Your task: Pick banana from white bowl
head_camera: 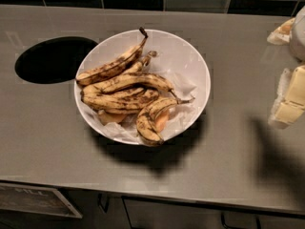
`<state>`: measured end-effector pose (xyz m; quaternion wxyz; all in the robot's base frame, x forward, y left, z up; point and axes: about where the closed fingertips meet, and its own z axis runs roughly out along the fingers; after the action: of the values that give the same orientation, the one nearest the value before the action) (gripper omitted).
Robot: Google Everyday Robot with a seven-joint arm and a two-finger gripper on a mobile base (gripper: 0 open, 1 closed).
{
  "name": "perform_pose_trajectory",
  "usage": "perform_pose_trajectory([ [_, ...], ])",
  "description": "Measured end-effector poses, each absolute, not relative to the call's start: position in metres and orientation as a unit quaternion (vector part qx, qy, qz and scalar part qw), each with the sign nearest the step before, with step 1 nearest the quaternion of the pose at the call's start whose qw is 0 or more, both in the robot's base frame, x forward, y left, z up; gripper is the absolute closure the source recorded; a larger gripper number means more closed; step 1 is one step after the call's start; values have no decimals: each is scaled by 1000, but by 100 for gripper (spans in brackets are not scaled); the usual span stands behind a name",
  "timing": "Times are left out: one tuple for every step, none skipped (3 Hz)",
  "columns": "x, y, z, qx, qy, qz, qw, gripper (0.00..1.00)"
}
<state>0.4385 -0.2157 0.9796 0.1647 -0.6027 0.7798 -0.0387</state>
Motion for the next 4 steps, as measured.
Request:
perform_pose_trajectory([
  [439, -216, 980, -603, 780, -39, 165, 0],
  [440, -207, 985, -612, 771, -46, 169, 0],
  [446, -177, 989, -645, 744, -48, 169, 0],
  [451, -130, 984, -695, 697, -21, 176, 0],
])
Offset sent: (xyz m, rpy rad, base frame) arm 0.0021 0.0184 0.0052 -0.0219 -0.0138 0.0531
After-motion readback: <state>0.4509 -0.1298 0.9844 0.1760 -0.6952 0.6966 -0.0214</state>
